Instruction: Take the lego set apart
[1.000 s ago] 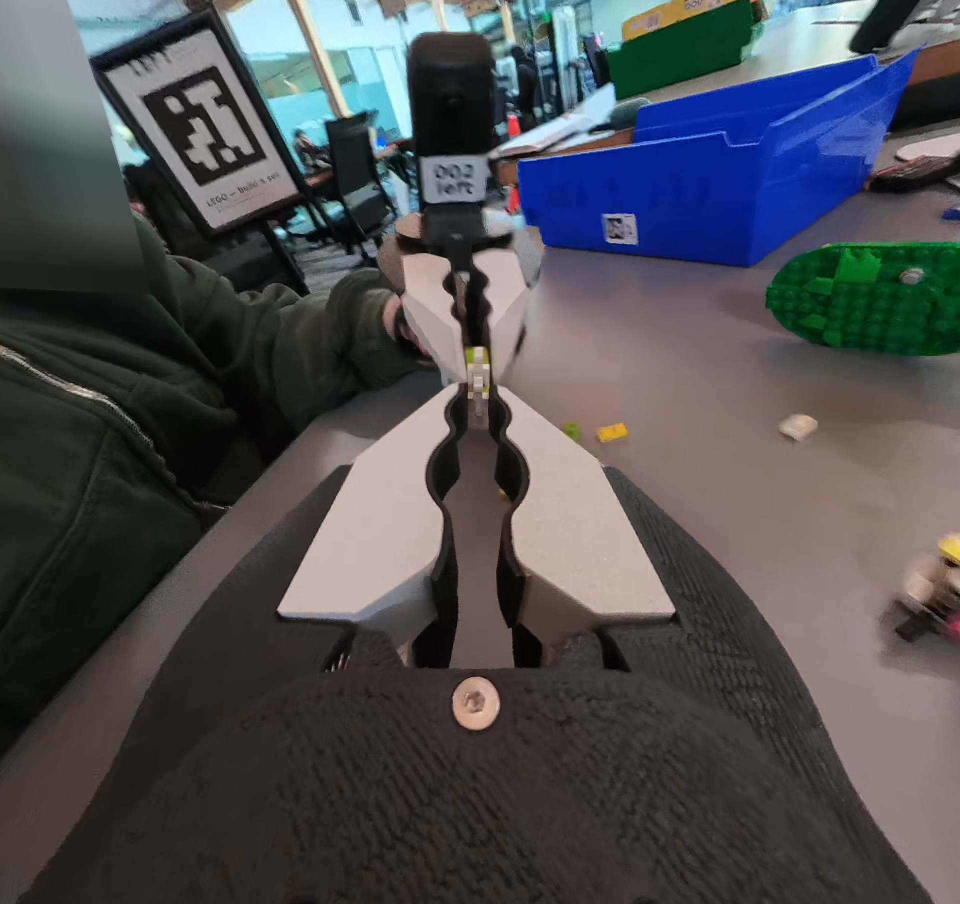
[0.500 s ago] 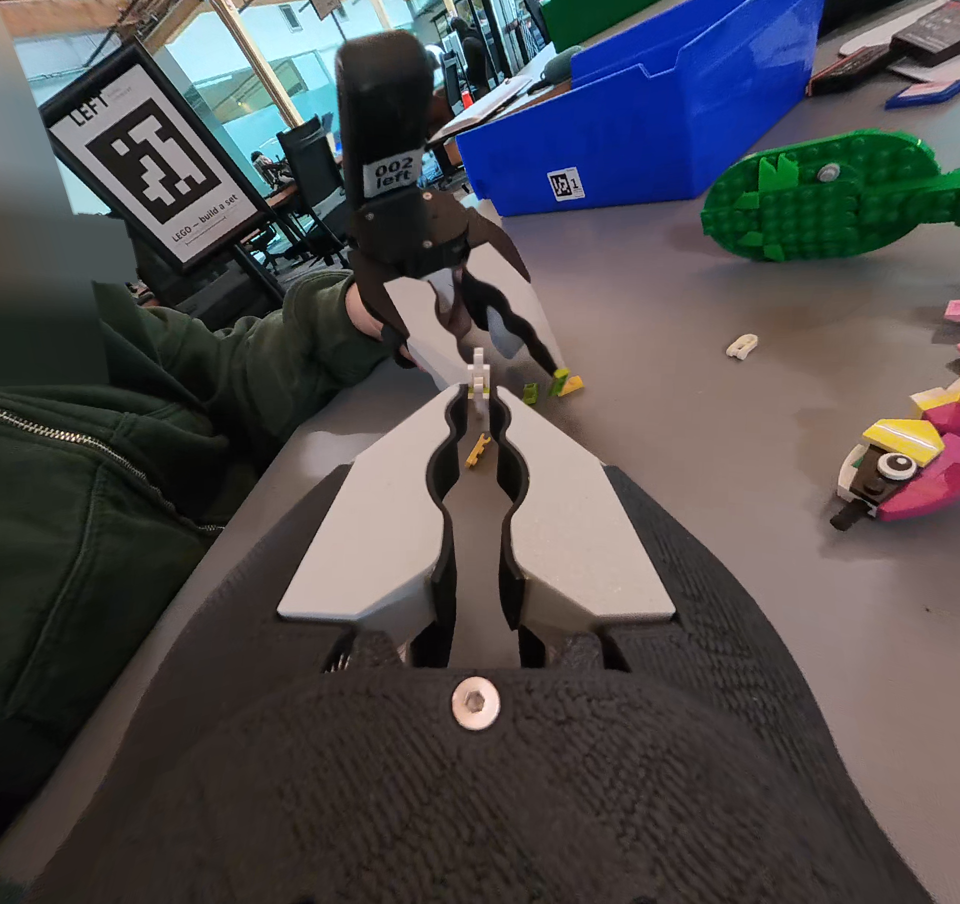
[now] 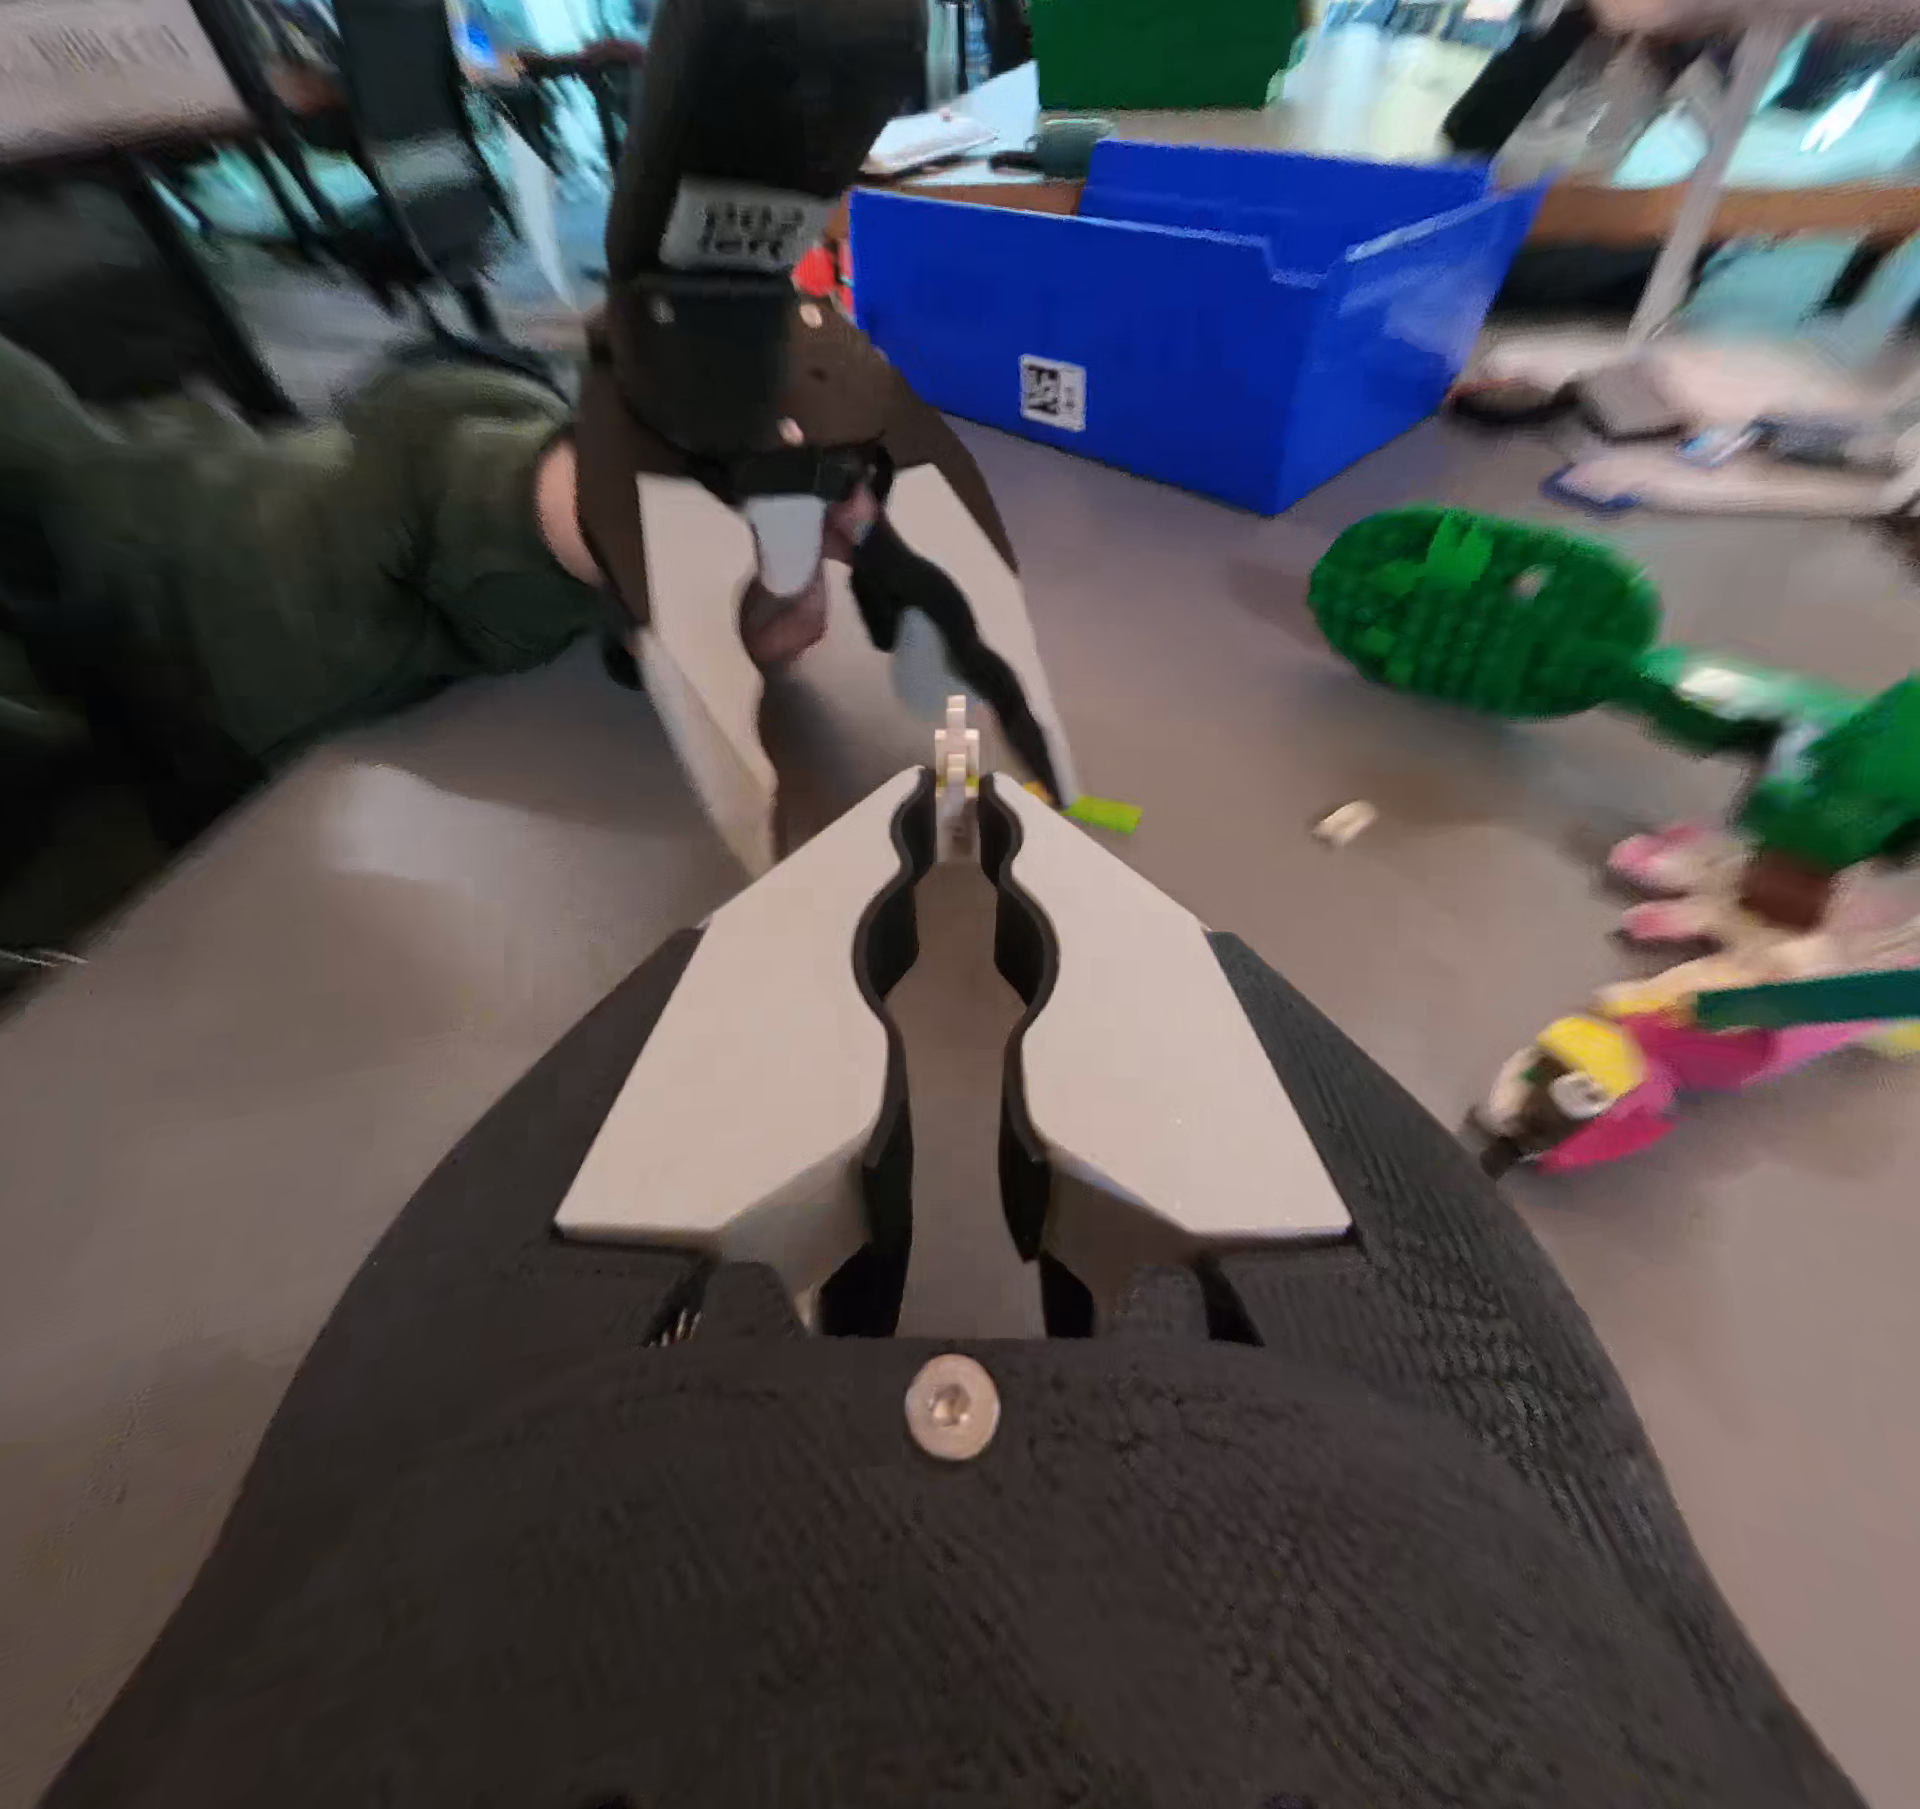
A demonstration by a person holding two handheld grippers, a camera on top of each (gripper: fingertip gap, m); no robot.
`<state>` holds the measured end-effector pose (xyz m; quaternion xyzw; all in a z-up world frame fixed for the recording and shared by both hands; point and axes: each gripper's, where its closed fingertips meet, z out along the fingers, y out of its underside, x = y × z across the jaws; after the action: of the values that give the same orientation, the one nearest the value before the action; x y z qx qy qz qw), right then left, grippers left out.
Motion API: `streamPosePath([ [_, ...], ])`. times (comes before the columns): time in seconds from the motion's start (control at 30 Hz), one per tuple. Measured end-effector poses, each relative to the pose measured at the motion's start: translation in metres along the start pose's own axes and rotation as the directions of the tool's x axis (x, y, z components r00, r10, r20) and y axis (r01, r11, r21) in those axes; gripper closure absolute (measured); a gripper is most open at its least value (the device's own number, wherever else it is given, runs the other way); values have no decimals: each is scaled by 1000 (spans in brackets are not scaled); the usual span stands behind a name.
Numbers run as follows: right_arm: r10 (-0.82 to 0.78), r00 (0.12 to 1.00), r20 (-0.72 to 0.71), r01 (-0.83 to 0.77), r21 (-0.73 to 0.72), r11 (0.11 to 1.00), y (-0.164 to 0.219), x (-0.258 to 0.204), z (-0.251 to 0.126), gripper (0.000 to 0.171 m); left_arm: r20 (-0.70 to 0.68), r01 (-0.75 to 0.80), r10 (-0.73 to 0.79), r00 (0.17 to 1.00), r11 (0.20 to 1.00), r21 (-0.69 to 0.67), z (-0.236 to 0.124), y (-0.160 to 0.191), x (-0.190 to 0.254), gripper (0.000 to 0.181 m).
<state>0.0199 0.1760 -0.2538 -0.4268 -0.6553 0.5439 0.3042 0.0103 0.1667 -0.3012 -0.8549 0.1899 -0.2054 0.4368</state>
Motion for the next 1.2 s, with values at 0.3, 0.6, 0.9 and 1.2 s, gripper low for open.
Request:
streamPosePath([
  [0.3,-666,713,-218,619,-251,744,7,0,14,165,-210,182,-129,969,950,255,-22,-39,16,158],
  [0.6,-804,552,-222,713,-374,593,12,2,18,165,-174,194,-158,972,958,212,-15,-32,11,173],
  [0.9,-855,480,-197,744,-426,515,16,4,18,165,-167,220,-189,968,957,191,-16,-28,7,177],
  [1.2,-895,399,-199,774,-450,445,13,0,22,165,-134,213,-190,973,959,186,-15,-27,2,178],
])
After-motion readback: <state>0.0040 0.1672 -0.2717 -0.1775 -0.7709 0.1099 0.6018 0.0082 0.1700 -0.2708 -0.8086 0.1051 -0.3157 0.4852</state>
